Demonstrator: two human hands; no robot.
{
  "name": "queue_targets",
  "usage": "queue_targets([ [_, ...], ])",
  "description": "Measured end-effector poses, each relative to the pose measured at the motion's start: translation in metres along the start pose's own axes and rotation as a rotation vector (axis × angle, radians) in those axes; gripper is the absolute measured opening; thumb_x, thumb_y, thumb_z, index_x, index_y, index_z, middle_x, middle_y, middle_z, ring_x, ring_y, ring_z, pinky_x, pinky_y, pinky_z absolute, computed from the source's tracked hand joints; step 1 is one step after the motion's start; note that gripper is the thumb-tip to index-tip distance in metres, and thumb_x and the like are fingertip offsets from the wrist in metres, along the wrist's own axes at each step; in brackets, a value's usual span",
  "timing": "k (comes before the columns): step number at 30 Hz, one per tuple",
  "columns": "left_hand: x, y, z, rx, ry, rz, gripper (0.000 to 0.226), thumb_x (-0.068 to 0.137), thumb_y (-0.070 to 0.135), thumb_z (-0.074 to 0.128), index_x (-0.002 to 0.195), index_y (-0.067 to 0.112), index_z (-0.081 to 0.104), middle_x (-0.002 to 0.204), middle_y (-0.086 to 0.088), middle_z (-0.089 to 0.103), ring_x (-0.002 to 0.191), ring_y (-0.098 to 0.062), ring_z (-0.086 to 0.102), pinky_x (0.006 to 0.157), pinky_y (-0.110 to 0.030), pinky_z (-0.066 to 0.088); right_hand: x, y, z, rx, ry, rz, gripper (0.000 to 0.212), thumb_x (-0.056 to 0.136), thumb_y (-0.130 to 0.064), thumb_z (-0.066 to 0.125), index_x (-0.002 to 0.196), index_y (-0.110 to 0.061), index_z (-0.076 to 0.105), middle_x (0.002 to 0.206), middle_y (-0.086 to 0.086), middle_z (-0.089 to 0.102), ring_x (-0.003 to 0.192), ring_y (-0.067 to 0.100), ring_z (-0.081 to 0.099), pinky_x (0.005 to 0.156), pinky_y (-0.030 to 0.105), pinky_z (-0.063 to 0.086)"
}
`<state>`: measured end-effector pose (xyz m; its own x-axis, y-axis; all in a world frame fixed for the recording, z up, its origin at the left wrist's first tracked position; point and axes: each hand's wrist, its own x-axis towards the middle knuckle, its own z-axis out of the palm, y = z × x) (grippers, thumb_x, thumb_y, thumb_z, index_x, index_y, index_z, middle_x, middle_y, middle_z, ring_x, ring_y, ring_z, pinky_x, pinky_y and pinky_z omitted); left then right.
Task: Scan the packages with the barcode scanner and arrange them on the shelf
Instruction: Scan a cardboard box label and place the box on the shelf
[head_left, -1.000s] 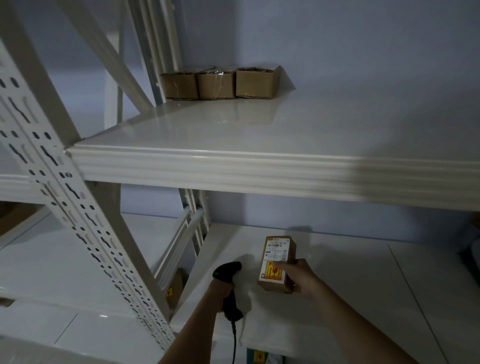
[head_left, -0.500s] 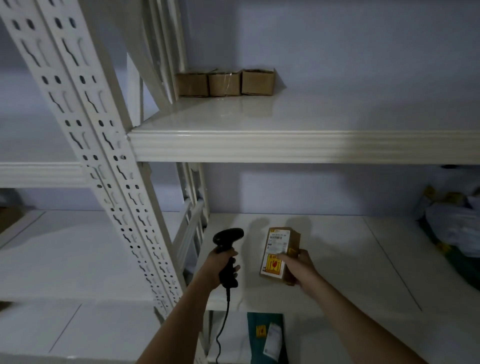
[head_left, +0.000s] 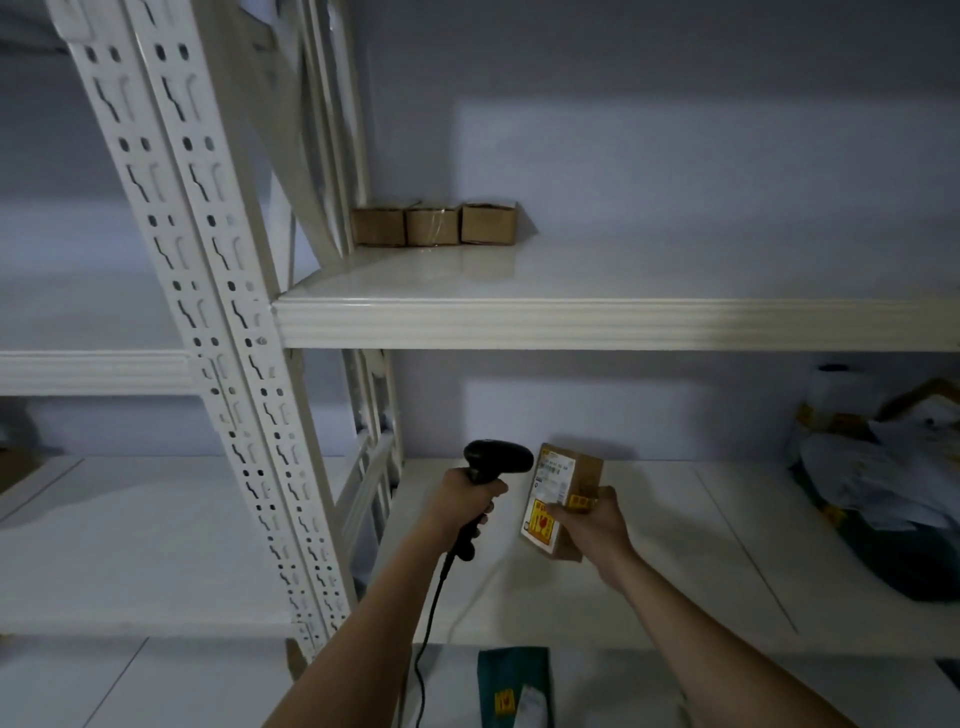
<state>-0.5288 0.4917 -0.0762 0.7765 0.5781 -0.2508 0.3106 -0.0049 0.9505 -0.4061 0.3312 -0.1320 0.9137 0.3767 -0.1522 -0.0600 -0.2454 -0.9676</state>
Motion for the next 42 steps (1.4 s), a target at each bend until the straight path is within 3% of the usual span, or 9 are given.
queue_targets([
  [4, -0.002, 0.012, 0.007, 0.029, -0.019, 0.051, 0.011, 0.081, 0.021, 0.068, 0.081, 0.011, 0.063, 0.056, -0.002, 0.054, 0.046, -0.014, 0.046, 0.046, -0.024, 0.04, 0.003, 0.002, -0.008, 0.033, -0.013, -0.018, 0.055, 0.077, -0.02, 0.085, 0.112, -0.014, 0.044, 0.103, -0.006, 0.063, 0.091, 0.014, 0.066, 0.065, 0.027, 0.053],
  [13, -0.009, 0.011, 0.014, 0.063, -0.028, 0.032, 0.008, 0.08, 0.018, 0.065, 0.078, 0.01, 0.063, 0.057, -0.002, 0.054, 0.048, -0.015, 0.045, 0.047, -0.024, 0.039, 0.008, 0.004, -0.011, 0.082, -0.025, 0.001, 0.059, 0.076, -0.023, 0.086, 0.115, -0.013, 0.043, 0.105, -0.003, 0.064, 0.092, 0.012, 0.066, 0.069, 0.028, 0.053],
  [17, -0.01, 0.012, 0.016, 0.077, -0.035, 0.038, 0.008, 0.081, 0.018, 0.065, 0.08, 0.01, 0.063, 0.058, -0.002, 0.054, 0.049, -0.015, 0.046, 0.047, -0.024, 0.039, 0.011, 0.007, -0.011, 0.081, -0.038, 0.012, 0.06, 0.076, -0.022, 0.086, 0.117, -0.012, 0.043, 0.108, 0.0, 0.064, 0.098, 0.019, 0.067, 0.079, 0.036, 0.057],
  [23, -0.007, 0.01, 0.017, 0.101, -0.043, 0.016, 0.009, 0.08, 0.019, 0.065, 0.082, 0.01, 0.064, 0.057, -0.001, 0.055, 0.048, -0.013, 0.048, 0.047, -0.024, 0.041, 0.011, 0.007, -0.01, 0.079, -0.033, 0.025, 0.06, 0.075, -0.021, 0.086, 0.116, -0.013, 0.044, 0.106, -0.001, 0.065, 0.09, 0.012, 0.066, 0.066, 0.027, 0.053],
  [32, -0.001, 0.0, 0.016, 0.032, -0.043, -0.052, 0.012, 0.083, 0.018, 0.067, 0.089, 0.008, 0.064, 0.061, -0.003, 0.055, 0.05, -0.015, 0.047, 0.048, -0.025, 0.042, 0.012, 0.012, -0.008, 0.085, -0.047, 0.069, 0.06, 0.077, -0.021, 0.085, 0.12, -0.011, 0.045, 0.111, 0.003, 0.066, 0.096, 0.021, 0.068, 0.08, 0.039, 0.059],
  [37, 0.003, -0.03, 0.008, -0.167, -0.057, -0.167, 0.011, 0.086, -0.01, 0.056, 0.094, -0.003, 0.053, 0.069, -0.012, 0.047, 0.059, -0.021, 0.047, 0.057, -0.032, 0.046, 0.012, 0.017, -0.009, 0.121, -0.085, 0.129, 0.049, 0.079, -0.021, 0.083, 0.119, -0.014, 0.056, 0.114, 0.009, 0.071, 0.095, 0.023, 0.072, 0.084, 0.041, 0.061],
  [39, 0.006, -0.049, 0.006, -0.32, 0.007, -0.221, 0.017, 0.087, -0.018, 0.049, 0.101, -0.009, 0.05, 0.072, -0.014, 0.047, 0.062, -0.025, 0.047, 0.061, -0.034, 0.045, 0.012, 0.019, -0.01, 0.13, -0.087, 0.155, 0.035, 0.082, -0.02, 0.081, 0.108, -0.019, 0.059, 0.113, 0.008, 0.072, 0.091, 0.02, 0.072, 0.081, 0.039, 0.06],
  [42, 0.018, -0.077, 0.004, -0.441, 0.159, -0.296, 0.022, 0.09, -0.016, 0.052, 0.112, -0.014, 0.049, 0.078, -0.02, 0.05, 0.066, -0.03, 0.05, 0.066, -0.041, 0.048, 0.014, 0.022, -0.009, 0.152, -0.096, 0.23, 0.042, 0.085, -0.021, 0.079, 0.122, -0.014, 0.06, 0.116, 0.009, 0.073, 0.091, 0.021, 0.072, 0.081, 0.039, 0.06],
])
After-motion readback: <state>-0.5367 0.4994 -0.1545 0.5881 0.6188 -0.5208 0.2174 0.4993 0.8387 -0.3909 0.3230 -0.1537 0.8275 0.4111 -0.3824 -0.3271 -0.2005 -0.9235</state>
